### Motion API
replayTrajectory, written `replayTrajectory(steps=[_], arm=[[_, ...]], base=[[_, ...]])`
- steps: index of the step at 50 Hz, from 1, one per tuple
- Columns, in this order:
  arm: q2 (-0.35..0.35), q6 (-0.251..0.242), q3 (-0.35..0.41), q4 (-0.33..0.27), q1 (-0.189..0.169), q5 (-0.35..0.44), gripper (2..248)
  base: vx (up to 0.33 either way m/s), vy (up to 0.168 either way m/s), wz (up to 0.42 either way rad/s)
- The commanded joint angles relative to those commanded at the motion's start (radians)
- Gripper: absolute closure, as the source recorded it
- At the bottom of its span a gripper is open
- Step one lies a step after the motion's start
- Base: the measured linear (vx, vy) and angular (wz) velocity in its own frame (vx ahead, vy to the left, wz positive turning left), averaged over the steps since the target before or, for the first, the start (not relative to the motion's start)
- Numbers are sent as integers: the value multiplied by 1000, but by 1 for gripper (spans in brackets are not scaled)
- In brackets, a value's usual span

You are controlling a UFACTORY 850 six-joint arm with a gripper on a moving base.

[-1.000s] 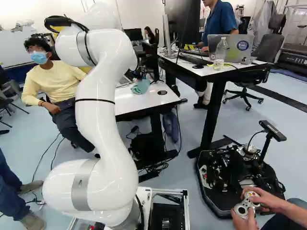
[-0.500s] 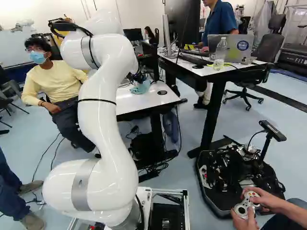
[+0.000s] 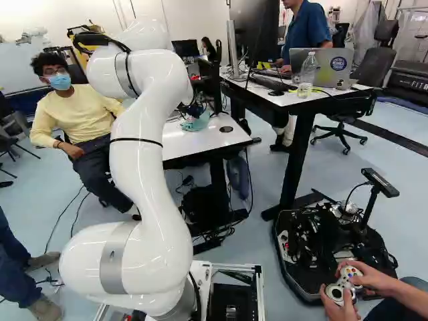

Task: Clean the table with the green towel

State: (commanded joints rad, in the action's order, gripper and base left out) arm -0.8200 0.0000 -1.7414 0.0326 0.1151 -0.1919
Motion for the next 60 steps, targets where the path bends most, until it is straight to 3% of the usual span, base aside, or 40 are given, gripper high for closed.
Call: replayTrajectory(steps=[28,40,60], arm=[[0,0,0,0,0,-52,225],[-5,0,-7,0,17,-53,225],[-67,0,-99,0,46,-53,225]], base=[[0,0,0],[0,0,0],[0,0,0]])
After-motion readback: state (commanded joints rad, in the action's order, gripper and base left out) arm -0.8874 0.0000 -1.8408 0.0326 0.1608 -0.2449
